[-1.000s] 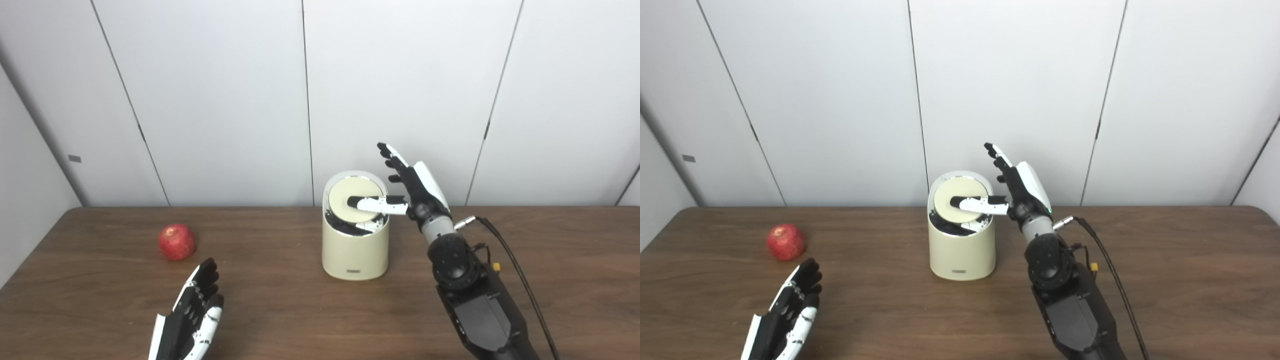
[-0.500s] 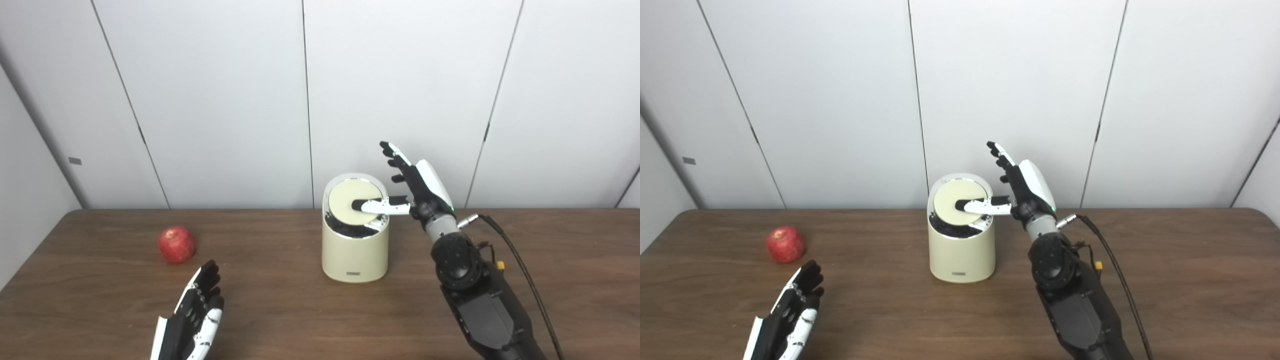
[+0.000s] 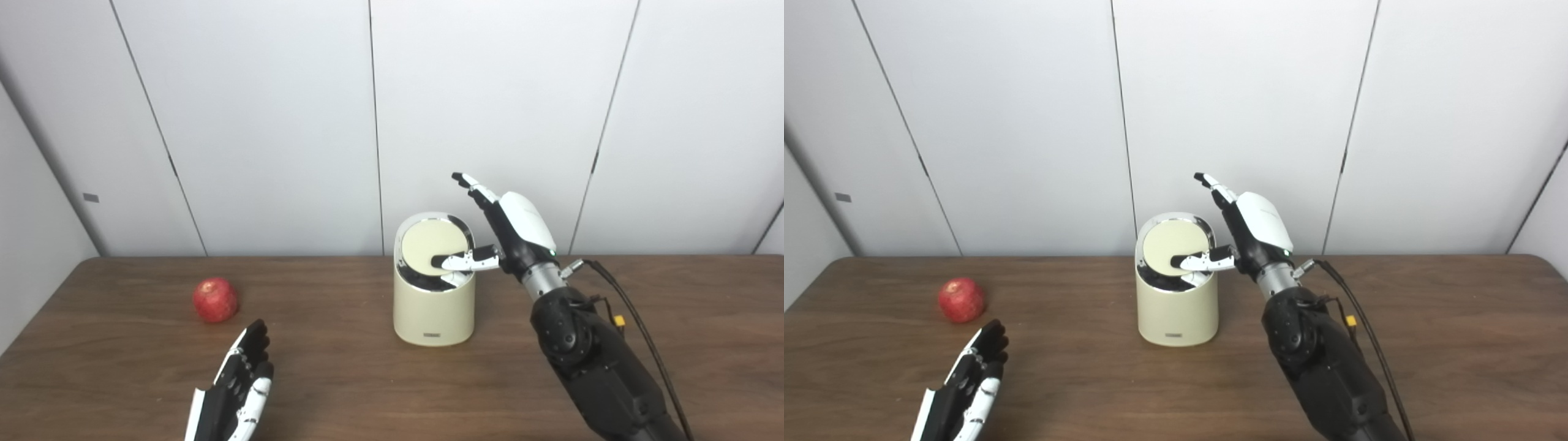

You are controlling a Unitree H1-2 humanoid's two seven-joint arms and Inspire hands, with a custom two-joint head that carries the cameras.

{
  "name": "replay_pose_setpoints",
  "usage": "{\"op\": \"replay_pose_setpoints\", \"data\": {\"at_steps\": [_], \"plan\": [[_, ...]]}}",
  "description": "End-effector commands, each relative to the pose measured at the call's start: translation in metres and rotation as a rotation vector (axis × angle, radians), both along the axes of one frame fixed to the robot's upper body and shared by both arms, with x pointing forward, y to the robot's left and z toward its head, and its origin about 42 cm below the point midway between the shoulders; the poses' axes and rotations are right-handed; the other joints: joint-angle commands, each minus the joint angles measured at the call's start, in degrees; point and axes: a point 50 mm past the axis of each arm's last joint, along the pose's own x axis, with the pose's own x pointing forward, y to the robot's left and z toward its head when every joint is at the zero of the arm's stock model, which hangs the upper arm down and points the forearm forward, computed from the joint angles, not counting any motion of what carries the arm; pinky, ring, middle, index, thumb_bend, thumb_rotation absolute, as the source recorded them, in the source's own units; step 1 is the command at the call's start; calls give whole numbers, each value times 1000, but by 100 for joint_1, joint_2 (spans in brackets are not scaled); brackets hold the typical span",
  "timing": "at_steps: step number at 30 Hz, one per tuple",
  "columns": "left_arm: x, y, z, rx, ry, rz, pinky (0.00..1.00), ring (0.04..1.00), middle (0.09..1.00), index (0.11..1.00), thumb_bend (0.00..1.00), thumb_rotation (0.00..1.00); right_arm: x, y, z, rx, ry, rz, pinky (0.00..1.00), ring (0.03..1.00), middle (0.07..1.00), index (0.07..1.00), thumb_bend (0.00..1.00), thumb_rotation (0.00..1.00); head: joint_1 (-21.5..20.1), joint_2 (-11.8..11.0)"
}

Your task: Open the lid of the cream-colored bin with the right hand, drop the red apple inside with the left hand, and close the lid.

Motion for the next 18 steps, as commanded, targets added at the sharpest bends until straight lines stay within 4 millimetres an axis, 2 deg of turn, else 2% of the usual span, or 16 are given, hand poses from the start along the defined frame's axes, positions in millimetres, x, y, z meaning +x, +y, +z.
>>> {"op": "replay_pose_setpoints", "data": {"at_steps": [1, 8, 9, 14, 18], "plan": [[-21, -16, -39, -80, 146, 7, 929, 928, 931, 930, 441, 569, 4, 7, 16, -85, -78, 11, 865, 925, 928, 925, 944, 191, 4, 7], [-18, -18, -40, -87, 145, 5, 927, 931, 930, 928, 466, 570, 3, 13, 15, -195, -135, 20, 874, 934, 935, 938, 956, 138, 36, 7], [-17, -18, -40, -84, 145, 5, 928, 931, 930, 928, 466, 582, 3, 14, 15, -184, -131, 21, 870, 935, 939, 941, 932, 182, 41, 4], [-15, -18, -41, -73, 145, 9, 913, 923, 925, 922, 443, 557, 1, 14, 20, -1, -111, 41, 864, 915, 918, 917, 871, 260, 42, -10], [-14, -17, -41, -60, 148, -2, 893, 913, 923, 922, 439, 497, -5, 10, 30, 196, -70, 43, 807, 871, 896, 897, 751, 359, 45, -13]]}}
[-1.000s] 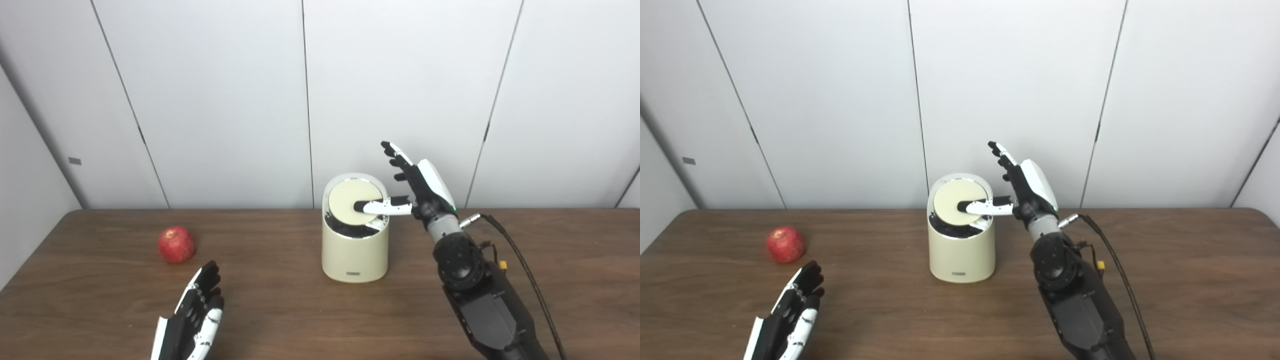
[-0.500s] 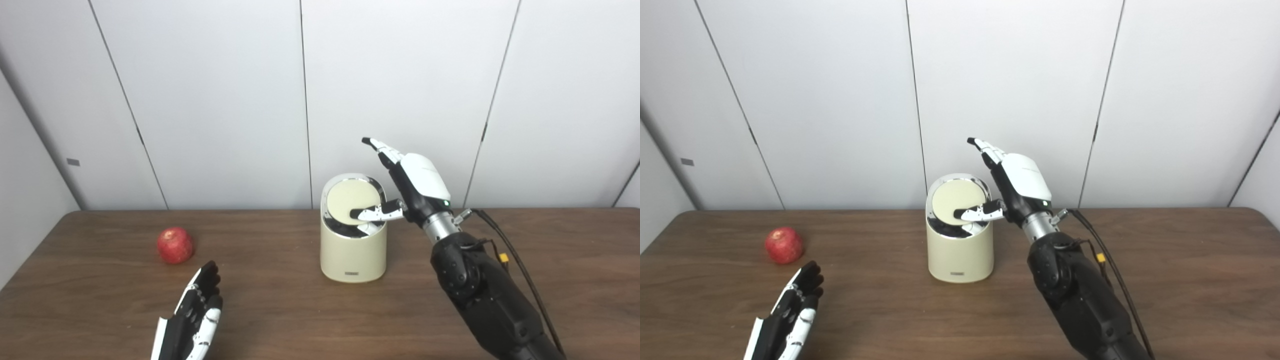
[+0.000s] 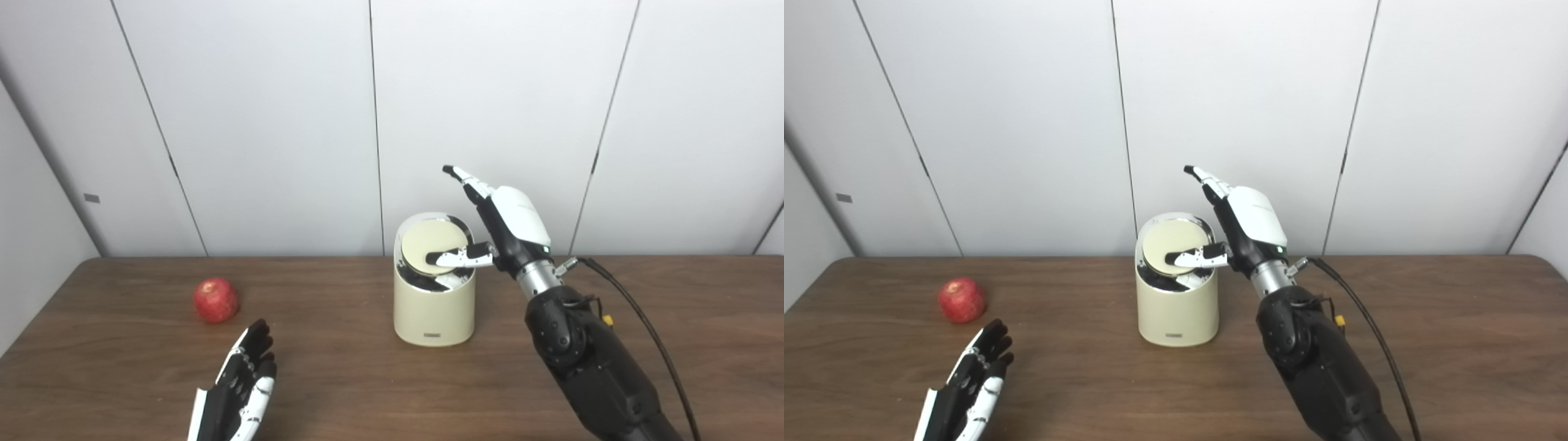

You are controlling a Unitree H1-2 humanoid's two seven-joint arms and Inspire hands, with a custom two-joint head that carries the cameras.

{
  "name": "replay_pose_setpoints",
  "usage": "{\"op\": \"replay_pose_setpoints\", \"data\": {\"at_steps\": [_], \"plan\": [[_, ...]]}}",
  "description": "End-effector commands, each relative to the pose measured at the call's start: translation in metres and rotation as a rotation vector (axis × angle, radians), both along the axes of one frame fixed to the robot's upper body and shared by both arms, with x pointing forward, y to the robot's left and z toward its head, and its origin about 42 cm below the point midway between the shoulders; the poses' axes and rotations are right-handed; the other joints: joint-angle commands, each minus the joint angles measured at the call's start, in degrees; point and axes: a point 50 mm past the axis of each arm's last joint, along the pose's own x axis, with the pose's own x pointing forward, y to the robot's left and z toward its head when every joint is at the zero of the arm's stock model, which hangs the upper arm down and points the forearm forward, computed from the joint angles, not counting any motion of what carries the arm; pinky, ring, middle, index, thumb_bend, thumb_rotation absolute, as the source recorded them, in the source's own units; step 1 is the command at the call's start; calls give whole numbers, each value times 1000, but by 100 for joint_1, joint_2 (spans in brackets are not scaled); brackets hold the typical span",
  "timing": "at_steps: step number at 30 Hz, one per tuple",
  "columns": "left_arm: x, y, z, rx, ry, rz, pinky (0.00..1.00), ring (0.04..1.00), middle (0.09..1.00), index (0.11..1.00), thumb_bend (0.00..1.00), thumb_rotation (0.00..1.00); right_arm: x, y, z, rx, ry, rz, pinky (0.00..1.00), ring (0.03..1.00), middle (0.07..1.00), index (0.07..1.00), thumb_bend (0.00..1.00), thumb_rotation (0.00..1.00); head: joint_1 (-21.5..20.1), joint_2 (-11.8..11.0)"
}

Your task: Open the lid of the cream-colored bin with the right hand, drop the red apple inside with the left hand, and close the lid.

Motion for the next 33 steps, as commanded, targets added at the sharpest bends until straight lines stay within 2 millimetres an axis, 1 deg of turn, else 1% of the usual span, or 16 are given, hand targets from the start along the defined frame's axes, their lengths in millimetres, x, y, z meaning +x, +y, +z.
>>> {"op": "replay_pose_setpoints", "data": {"at_steps": [1, 2, 4, 5, 6, 7, 9, 10, 15, 17, 22, 24, 26, 27, 30, 33], "plan": [[-17, -12, -41, -44, 152, -4, 891, 913, 922, 923, 440, 482, -2, 5, 34, 94, -65, 24, 800, 870, 897, 897, 725, 400, 1, 5], [-17, -12, -42, -38, 152, -5, 890, 913, 922, 923, 440, 473, -6, 1, 37, 154, -57, 22, 797, 869, 897, 897, 712, 421, -22, 2], [-17, -12, -41, -31, 152, -8, 887, 913, 922, 923, 433, 447, -11, -7, 39, 233, -50, 13, 787, 863, 887, 888, 649, 467, -22, 2], [-17, -12, -41, -32, 154, -7, 887, 913, 922, 923, 434, 442, -16, -15, 38, 267, -39, 5, 782, 860, 884, 885, 638, 475, -20, 20], [-17, -12, -41, -34, 155, -5, 898, 916, 922, 922, 460, 427, -20, -22, 36, 284, -29, -3, 776, 860, 886, 884, 581, 519, -30, 26], [-17, -11, -41, -35, 156, -4, 903, 917, 922, 921, 472, 420, -24, -26, 34, 295, -21, -7, 775, 859, 888, 883, 556, 546, -33, 30], [-17, -11, -40, -34, 155, -3, 908, 918, 923, 919, 475, 405, -35, -43, 26, 333, 9, -28, 778, 856, 882, 879, 528, 586, -53, 43], [-17, -10, -40, -33, 154, -3, 906, 917, 922, 917, 474, 401, -38, -48, 23, 342, 18, -33, 775, 850, 877, 878, 518, 603, -64, 53], [-17, -6, -41, -27, 147, -5, 909, 923, 927, 918, 464, 407, -69, -91, -8, 390, 123, -82, 800, 858, 879, 890, 520, 715, -100, 75], [-17, -4, -41, -30, 146, -3, 910, 924, 927, 917, 472, 411, -78, -102, -16, 396, 145, -89, 800, 862, 880, 891, 538, 740, -124, 92], [-18, 0, -40, -25, 148, 5, 897, 916, 925, 919, 455, 423, -109, -132, -35, 428, 207, -87, 823, 887, 906, 910, 500, 835, -194, 135], [-19, 2, -39, -19, 145, 7, 893, 916, 926, 925, 432, 412, -121, -139, -42, 447, 222, -85, 839, 902, 915, 912, 499, 858, -222, 157], [-18, 4, -38, -7, 139, 9, 881, 910, 921, 926, 411, 410, -130, -144, -50, 483, 242, -64, 884, 920, 929, 929, 510, 893, -243, 175], [-18, 5, -38, -6, 135, 9, 878, 910, 922, 929, 398, 411, -133, -145, -53, 502, 250, -51, 912, 934, 940, 939, 535, 895, -261, 189], [-18, 9, -37, -4, 131, 10, 877, 910, 923, 928, 400, 418, -140, -148, -65, 556, 272, -10, 947, 965, 960, 946, 549, 928, -283, 230], [-19, 12, -35, 5, 130, 14, 878, 913, 924, 925, 391, 424, -146, -148, -79, 624, 307, 16, 968, 992, 981, 963, 611, 949, -275, 311]]}}
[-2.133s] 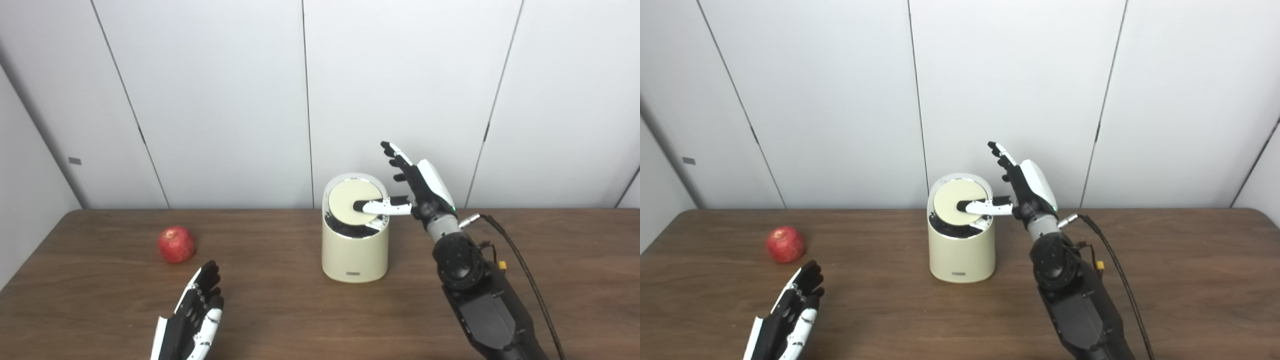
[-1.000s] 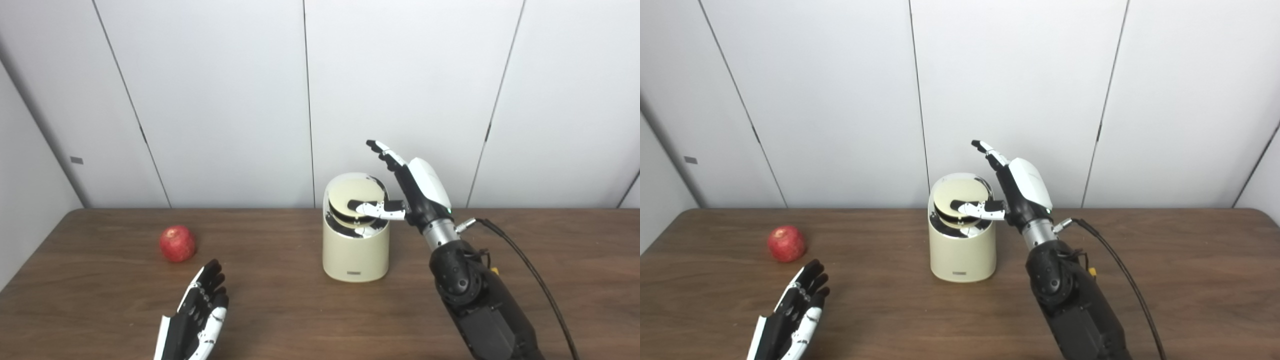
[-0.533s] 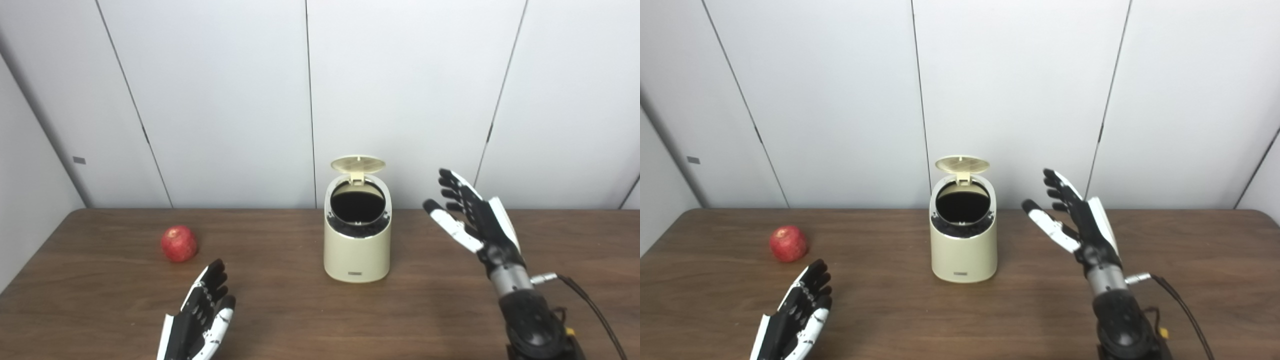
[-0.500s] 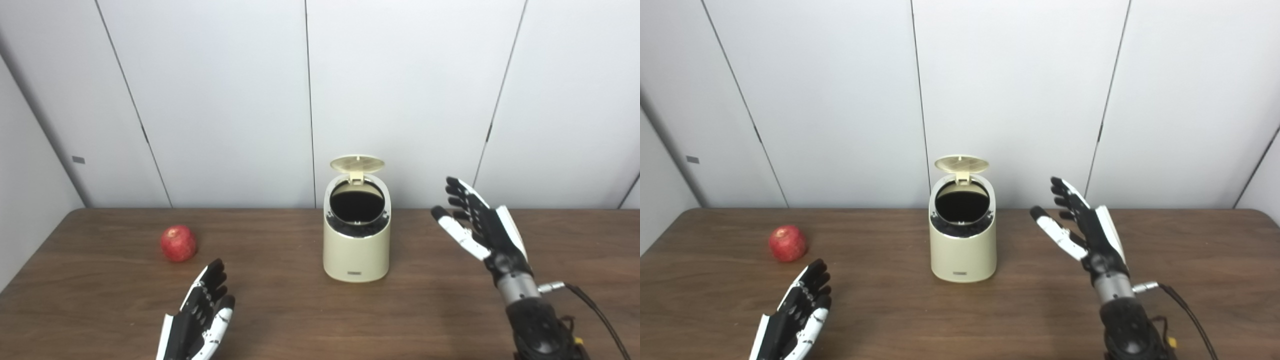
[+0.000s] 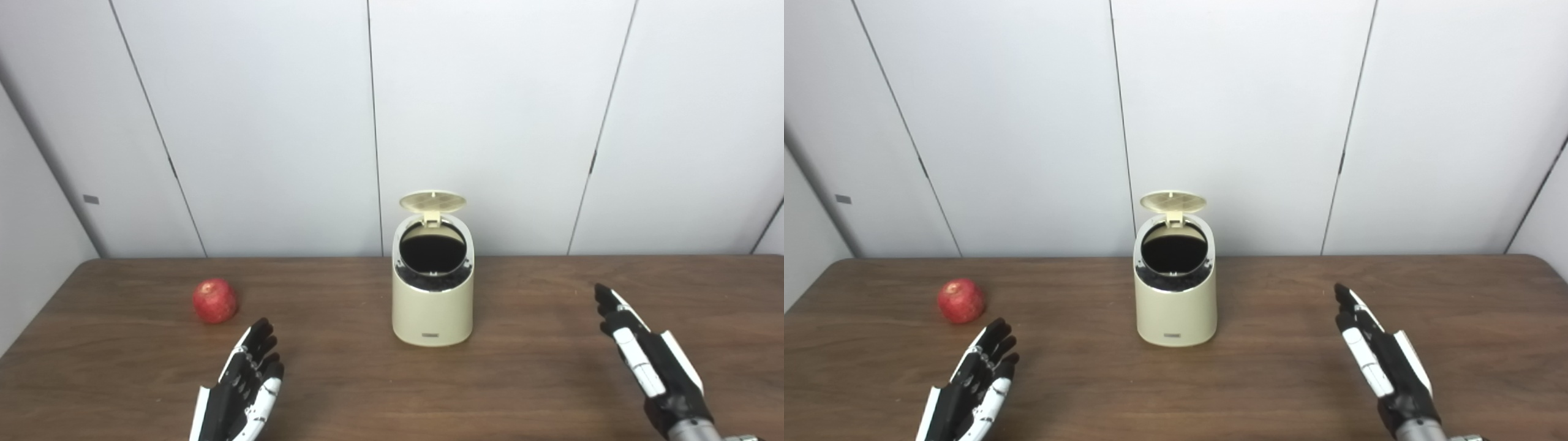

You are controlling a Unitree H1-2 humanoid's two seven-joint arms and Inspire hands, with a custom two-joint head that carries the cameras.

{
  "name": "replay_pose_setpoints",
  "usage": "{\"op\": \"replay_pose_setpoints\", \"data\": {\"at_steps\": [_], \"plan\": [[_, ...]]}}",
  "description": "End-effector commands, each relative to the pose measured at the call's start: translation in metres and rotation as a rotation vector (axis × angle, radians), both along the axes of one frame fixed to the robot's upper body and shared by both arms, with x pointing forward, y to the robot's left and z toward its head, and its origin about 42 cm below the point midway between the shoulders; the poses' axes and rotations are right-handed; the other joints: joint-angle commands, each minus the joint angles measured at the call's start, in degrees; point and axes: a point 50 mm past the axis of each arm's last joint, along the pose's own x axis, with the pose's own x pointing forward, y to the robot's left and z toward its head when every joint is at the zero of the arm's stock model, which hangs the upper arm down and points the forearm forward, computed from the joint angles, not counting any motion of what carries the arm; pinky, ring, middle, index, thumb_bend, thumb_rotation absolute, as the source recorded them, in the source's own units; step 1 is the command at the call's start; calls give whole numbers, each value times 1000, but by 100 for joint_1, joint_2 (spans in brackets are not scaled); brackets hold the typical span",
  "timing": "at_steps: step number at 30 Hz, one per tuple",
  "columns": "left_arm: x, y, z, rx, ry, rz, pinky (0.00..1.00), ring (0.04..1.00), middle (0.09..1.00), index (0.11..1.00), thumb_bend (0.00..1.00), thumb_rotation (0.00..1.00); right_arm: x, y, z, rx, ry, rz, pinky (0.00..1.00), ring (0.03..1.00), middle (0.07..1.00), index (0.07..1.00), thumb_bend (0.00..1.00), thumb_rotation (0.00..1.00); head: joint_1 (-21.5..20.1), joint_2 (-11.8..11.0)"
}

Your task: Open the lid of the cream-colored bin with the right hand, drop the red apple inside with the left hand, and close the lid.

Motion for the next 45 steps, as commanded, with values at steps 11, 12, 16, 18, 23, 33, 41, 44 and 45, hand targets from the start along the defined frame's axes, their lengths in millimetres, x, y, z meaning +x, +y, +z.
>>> {"op": "replay_pose_setpoints", "data": {"at_steps": [11, 12, 16, 18, 23, 33, 41, 44, 45], "plan": [[-22, 8, -29, -27, 116, 33, 857, 892, 899, 895, 478, 443, -11, 12, -3, 175, -45, 51, 1000, 1000, 1000, 1000, 573, 1000, 715, 401], [-23, 7, -28, -28, 117, 34, 850, 886, 894, 891, 491, 442, -12, 11, -5, 180, -44, 49, 1000, 1000, 1000, 1000, 573, 1000, 843, 415], [-24, 2, -25, -21, 113, 43, 840, 881, 891, 886, 528, 420, -13, 4, -10, 191, -39, 38, 1000, 1000, 1000, 1000, 549, 1000, 1465, 364], [-24, -1, -22, -27, 97, 56, 818, 874, 886, 880, 538, 414, -15, 2, -10, 210, -29, 32, 1000, 1000, 1000, 1000, 540, 1000, 1710, 288], [-22, -4, -11, -10, 68, 84, 778, 855, 882, 870, 554, 408, -18, 6, -2, 240, -19, 28, 1000, 1000, 1000, 1000, 552, 1000, 2106, 149], [-11, 9, 19, 191, 55, 234, 833, 855, 866, 868, 584, 237, -19, 7, 11, 236, -8, -7, 844, 927, 921, 925, 617, 931, 2500, -6], [10, 44, 49, 504, 55, 381, 685, 794, 852, 875, 707, 149, -15, 3, 9, 229, 1, -7, 665, 840, 855, 853, 695, 865, 2581, -48], [21, 59, 62, 602, 60, 419, 602, 762, 861, 870, 762, 127, -15, 3, 9, 228, 3, -4, 647, 832, 847, 843, 705, 867, 2574, -45], [25, 64, 67, 642, 69, 435, 654, 779, 867, 872, 783, 134, -15, 2, 8, 228, 2, -3, 632, 823, 840, 835, 712, 860, 2574, -45]]}}
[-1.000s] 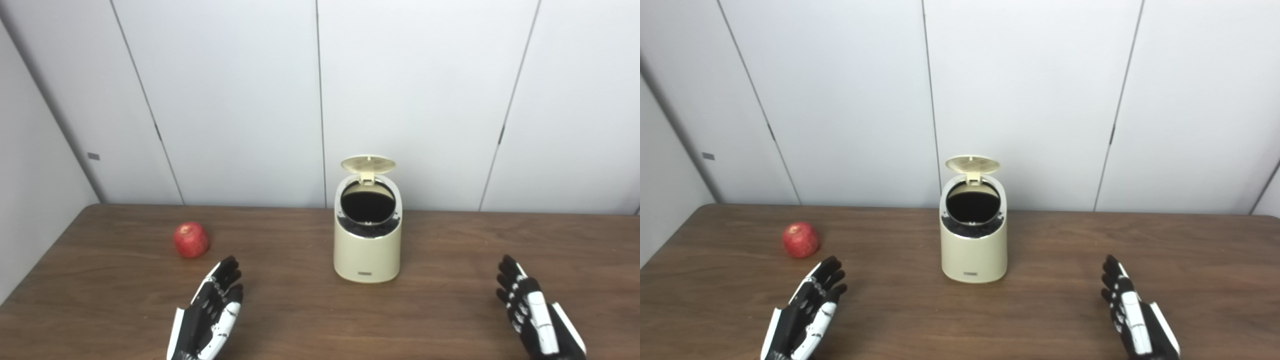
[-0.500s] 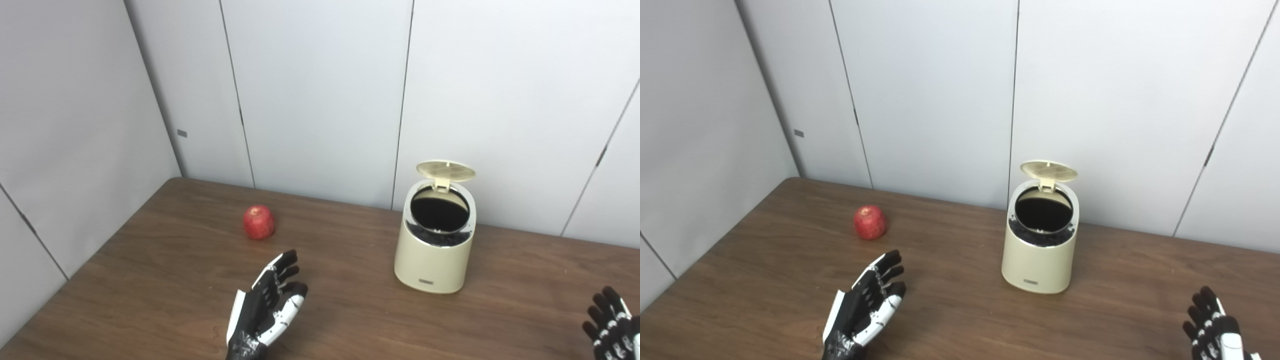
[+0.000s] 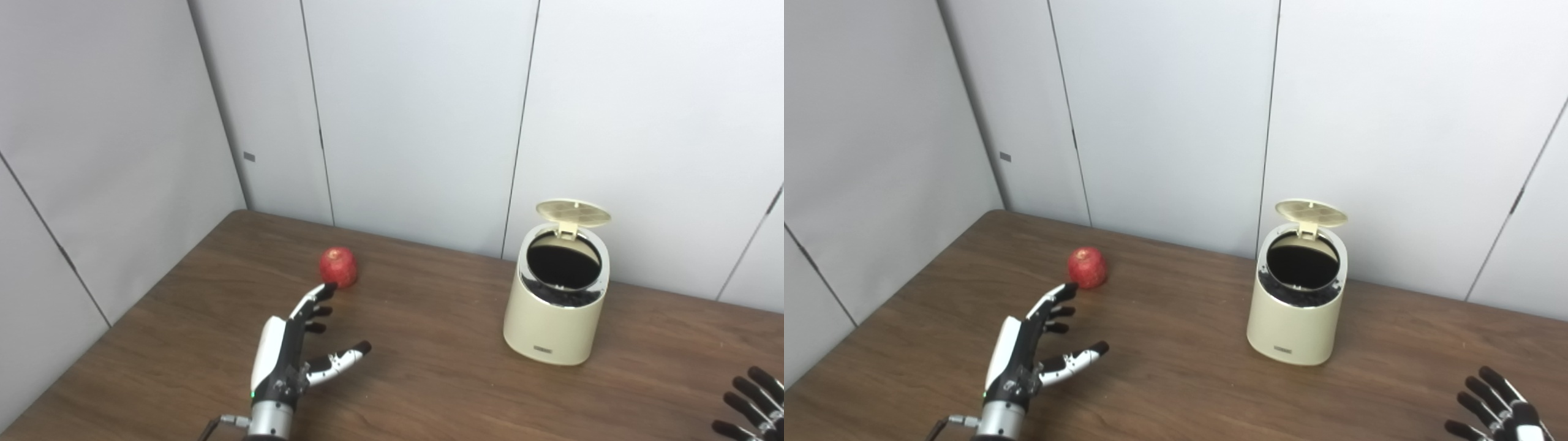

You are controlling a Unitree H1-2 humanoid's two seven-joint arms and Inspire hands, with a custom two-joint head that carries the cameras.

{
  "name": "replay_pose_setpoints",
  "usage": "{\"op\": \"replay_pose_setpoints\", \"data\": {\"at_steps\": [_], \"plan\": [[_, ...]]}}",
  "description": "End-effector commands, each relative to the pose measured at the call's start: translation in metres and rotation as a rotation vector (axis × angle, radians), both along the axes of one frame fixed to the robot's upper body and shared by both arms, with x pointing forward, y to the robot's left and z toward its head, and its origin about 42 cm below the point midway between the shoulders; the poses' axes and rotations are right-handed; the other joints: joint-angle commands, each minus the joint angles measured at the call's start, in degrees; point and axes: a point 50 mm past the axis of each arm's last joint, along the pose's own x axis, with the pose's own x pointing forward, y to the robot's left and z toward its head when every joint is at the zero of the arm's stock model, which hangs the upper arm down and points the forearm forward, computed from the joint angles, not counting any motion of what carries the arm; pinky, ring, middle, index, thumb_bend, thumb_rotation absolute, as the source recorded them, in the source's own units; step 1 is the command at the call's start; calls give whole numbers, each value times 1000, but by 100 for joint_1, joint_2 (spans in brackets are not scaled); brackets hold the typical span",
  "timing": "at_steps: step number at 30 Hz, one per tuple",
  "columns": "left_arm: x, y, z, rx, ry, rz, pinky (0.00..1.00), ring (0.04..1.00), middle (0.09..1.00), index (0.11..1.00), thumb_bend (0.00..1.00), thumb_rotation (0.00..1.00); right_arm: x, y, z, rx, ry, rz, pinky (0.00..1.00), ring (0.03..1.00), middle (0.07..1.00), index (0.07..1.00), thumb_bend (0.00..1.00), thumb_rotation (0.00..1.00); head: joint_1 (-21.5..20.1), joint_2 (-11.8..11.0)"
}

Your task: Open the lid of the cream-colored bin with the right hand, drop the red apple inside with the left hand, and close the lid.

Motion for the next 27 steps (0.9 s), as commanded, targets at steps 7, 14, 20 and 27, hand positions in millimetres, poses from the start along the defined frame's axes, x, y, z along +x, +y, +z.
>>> {"op": "replay_pose_setpoints", "data": {"at_steps": [7, 14, 20, 27], "plan": [[40, 38, 42, 263, 71, 113, 627, 785, 876, 875, 856, 167, 8, -2, 14, -13, -59, 1, 618, 812, 831, 823, 747, 847, -64, 13], [73, 56, 49, 317, 198, 137, 699, 880, 936, 916, 899, 210, 3, -1, 16, 4, -48, 8, 622, 801, 824, 808, 779, 833, -104, 59], [103, 72, 52, 348, 214, 120, 682, 880, 945, 923, 917, 199, -1, 2, 16, 13, -38, 17, 656, 826, 838, 812, 820, 823, -254, 91], [137, 76, 60, 437, 340, 110, 608, 859, 940, 949, 916, 283, -5, 3, 17, 3, -31, 15, 758, 878, 876, 856, 809, 846, -291, 136]]}}
